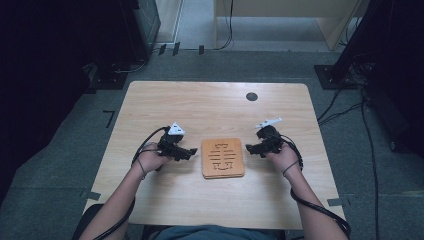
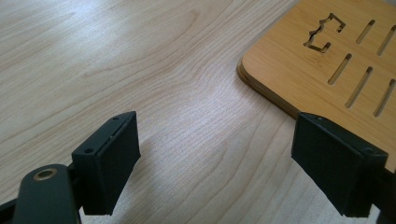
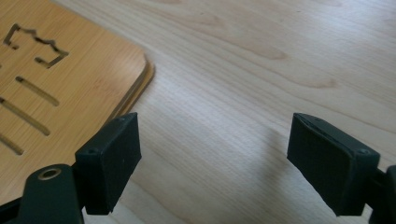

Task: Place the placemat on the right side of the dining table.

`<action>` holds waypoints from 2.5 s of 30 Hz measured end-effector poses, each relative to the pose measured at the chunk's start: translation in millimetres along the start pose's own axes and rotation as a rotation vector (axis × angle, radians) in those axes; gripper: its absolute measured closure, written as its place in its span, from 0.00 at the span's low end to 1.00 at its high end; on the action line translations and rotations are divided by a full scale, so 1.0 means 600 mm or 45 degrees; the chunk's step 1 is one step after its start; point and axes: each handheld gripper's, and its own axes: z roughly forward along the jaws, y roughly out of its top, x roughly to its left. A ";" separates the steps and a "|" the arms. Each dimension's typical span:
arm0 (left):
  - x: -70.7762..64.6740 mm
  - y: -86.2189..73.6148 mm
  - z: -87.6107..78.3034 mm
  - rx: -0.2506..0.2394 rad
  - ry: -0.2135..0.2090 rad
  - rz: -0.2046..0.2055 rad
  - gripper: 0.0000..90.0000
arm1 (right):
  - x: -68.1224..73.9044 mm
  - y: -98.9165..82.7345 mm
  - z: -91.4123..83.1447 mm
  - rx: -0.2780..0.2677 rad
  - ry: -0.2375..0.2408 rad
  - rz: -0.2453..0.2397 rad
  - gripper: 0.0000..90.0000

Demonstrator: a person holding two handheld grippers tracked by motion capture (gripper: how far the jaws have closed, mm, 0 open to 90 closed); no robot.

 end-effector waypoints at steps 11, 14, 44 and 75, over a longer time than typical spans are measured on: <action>-0.005 0.004 -0.007 -0.009 -0.041 -0.005 0.16 | 0.016 0.004 0.005 0.014 0.026 -0.042 0.19; -0.006 0.005 -0.010 -0.002 -0.062 -0.012 0.16 | 0.017 0.004 0.006 0.018 0.029 -0.043 0.19; -0.017 0.000 -0.011 0.006 -0.085 0.033 0.16 | 0.031 0.011 0.010 0.032 0.048 -0.089 0.20; -0.034 0.001 -0.016 0.004 -0.144 0.025 0.16 | 0.057 0.020 0.019 0.036 0.085 -0.087 0.19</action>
